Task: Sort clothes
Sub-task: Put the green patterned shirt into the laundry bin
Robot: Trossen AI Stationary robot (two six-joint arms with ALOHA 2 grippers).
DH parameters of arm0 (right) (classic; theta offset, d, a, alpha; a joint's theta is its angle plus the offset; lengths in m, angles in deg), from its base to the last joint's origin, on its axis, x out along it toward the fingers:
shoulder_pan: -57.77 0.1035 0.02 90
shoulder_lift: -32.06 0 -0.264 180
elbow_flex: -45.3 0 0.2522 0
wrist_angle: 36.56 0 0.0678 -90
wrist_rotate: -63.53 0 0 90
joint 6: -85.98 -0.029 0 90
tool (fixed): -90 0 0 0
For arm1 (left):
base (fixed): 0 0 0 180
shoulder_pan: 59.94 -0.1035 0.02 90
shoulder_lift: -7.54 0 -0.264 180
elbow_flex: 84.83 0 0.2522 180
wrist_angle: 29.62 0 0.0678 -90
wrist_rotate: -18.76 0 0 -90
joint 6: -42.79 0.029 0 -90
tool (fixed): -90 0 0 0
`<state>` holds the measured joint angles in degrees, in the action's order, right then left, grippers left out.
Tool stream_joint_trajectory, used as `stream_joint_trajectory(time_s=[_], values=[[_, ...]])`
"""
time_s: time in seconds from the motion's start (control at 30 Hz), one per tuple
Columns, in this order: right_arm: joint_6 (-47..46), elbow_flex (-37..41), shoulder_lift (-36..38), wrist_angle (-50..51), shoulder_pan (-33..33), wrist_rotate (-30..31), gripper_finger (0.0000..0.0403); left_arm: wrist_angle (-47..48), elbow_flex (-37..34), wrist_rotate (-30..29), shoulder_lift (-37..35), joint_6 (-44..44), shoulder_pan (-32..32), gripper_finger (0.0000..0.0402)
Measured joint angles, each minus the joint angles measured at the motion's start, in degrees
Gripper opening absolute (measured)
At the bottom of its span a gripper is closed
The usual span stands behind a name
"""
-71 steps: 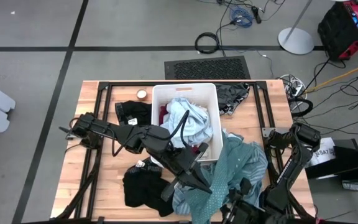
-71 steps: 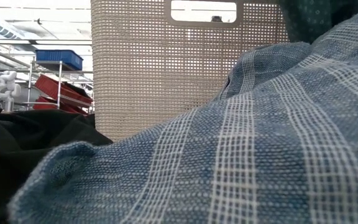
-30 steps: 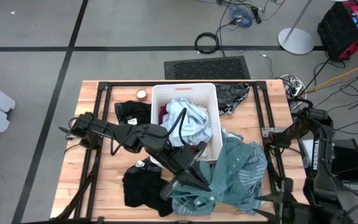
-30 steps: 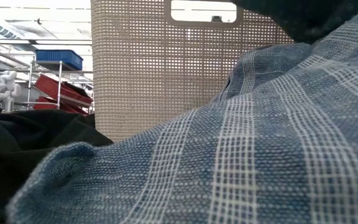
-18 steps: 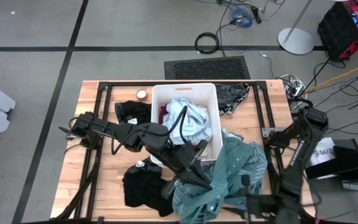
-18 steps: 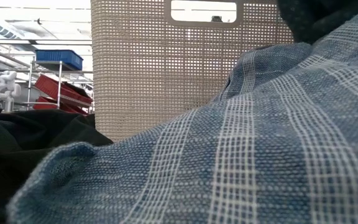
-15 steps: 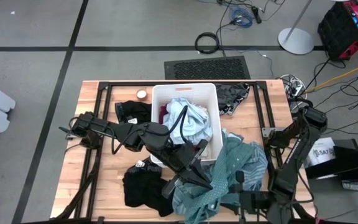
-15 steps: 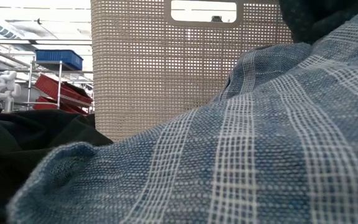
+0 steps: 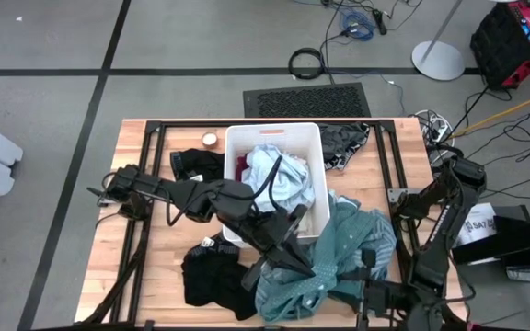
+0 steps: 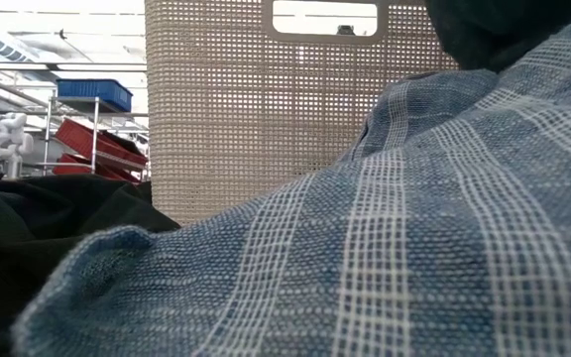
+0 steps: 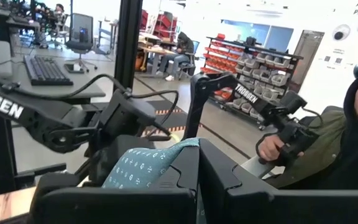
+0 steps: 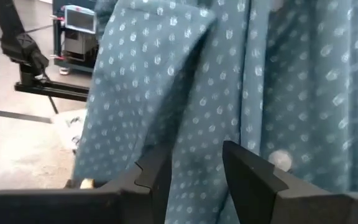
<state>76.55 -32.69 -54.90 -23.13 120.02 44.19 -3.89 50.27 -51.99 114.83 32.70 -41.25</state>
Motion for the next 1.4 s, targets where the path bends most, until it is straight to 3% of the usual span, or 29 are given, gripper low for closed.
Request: stream_joint_trajectory(time_s=[0.17,0.43,0.8,1.2,1.3,1.4], values=[[-0.7,0.0,0.0,0.9,-0.4,-0.2,0.0130,0.4,0.0,0.0,0.0,0.0,-0.7,0.0006],[-0.4,0.0,0.0,4.1,-0.4,4.4,0.0130,0.8,0.0,0.0,0.0,-0.1,0.0,0.0006],[-0.5,0.0,0.5,3.4,0.1,4.7,0.0130,1.2,0.0,0.0,0.0,-0.1,0.9,0.0006],[-7.9,0.0,0.2,5.3,-2.9,-3.3,0.0127,0.5,0.0,-0.7,0.0,0.0,0.5,0.0006],[-8.2,0.0,0.2,5.3,-3.1,-3.4,0.0098,1.2,0.0,-0.7,0.0,0.0,0.5,0.0006],[-6.6,0.0,0.4,5.2,-2.4,-3.4,0.0027,2.5,0.0,-0.7,0.0,0.4,0.4,0.0006]])
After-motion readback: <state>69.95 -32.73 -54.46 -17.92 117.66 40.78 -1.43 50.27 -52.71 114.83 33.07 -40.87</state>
